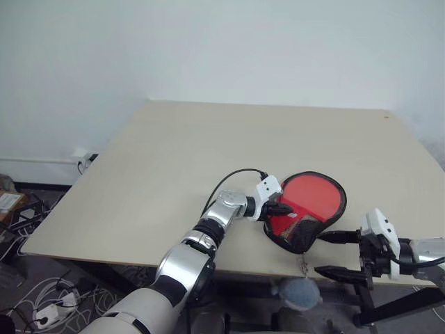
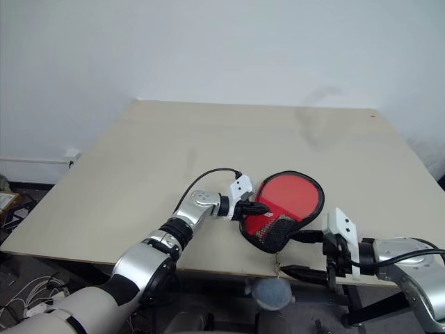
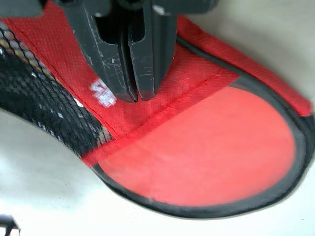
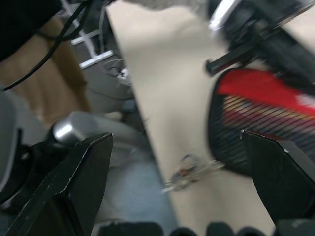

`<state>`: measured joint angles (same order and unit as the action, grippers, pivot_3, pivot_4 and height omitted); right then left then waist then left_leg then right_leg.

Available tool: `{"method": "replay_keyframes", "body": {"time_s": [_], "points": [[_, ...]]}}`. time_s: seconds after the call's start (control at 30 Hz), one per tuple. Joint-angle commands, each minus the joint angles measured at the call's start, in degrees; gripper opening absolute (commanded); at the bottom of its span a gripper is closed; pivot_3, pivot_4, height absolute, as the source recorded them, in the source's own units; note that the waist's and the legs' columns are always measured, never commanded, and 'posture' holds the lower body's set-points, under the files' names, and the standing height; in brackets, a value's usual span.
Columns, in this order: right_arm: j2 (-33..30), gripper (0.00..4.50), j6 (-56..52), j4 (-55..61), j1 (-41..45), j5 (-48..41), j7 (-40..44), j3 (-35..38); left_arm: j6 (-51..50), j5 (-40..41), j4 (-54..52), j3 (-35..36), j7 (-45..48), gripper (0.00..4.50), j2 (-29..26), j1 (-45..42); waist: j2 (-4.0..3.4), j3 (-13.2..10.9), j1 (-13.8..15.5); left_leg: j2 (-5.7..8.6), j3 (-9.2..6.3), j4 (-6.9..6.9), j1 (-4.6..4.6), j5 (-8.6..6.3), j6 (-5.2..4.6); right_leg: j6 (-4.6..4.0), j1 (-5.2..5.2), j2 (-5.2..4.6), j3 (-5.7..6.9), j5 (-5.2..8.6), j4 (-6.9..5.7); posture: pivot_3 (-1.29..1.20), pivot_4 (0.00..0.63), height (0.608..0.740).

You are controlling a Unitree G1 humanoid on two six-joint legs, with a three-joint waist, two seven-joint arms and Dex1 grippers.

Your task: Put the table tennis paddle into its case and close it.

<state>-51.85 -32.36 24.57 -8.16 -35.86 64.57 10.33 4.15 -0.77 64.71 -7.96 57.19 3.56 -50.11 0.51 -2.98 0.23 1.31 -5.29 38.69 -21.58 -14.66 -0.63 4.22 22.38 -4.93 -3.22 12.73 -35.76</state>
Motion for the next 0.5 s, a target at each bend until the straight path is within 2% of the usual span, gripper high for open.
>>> {"method": "replay_keyframes", "body": {"time_s": [0.03, 0.33, 0.5], "points": [[0.2, 4.48, -1.9, -0.8, 5.1, -0.3, -4.9, 2.7, -0.6, 5.1, -4.0, 5.0, -0.6, 0.0, -1.6, -2.2, -0.01, 0.0, 0.0, 0.0, -0.02, -0.01, 0.02, 0.0, 0.0, 0.0, -0.01, 0.0, 0.01, 0.0, -0.02, 0.0, 0.0, 0.74], [5.2, 4.48, -2.4, -14.9, 18.0, 9.5, -22.0, 1.3, 4.1, 7.6, -4.8, 12.6, -13.5, 0.0, -8.4, -2.2, 0.06, 0.0, 0.1, 0.02, -0.03, -0.02, 0.01, 0.01, -0.01, -0.01, -0.01, 0.0, -0.02, -0.03, -0.01, 0.0, 0.0, 0.74], [11.0, 4.48, 1.2, -27.1, 24.2, 16.4, -33.2, 1.5, 7.8, 6.7, -3.2, 14.8, -18.5, 0.0, -12.7, 0.0, 0.05, 0.0, 0.1, 0.04, -0.04, -0.09, 0.04, 0.02, -0.02, -0.03, -0.03, 0.01, -0.03, -0.04, -0.01, 0.0, 0.0, 0.74]]}}
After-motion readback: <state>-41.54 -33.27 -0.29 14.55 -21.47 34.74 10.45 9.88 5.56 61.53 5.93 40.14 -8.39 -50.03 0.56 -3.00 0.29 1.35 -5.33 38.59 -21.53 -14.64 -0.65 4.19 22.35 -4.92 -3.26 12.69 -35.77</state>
